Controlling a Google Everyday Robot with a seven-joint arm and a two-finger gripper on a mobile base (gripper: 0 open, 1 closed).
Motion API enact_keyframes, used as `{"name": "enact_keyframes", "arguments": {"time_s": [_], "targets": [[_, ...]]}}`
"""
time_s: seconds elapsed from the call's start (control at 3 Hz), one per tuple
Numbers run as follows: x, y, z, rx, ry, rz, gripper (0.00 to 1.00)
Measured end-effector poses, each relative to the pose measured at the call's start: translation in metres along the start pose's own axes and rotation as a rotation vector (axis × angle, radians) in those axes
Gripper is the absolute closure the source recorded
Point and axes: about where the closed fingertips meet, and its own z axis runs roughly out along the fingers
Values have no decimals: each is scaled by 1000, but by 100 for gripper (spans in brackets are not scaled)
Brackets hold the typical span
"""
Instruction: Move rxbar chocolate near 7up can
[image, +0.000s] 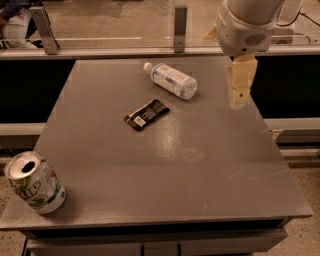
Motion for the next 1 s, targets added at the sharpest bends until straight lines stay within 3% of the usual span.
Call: {"name": "enact_keyframes", "arguments": {"time_s": [0.33,0.67,1.0], "targets": [[-35,-42,19,-25,-35,-193,0],[-77,-68,50,-84,-88,-330,0],[-102,-81,87,-132,-144,-380,0]]}}
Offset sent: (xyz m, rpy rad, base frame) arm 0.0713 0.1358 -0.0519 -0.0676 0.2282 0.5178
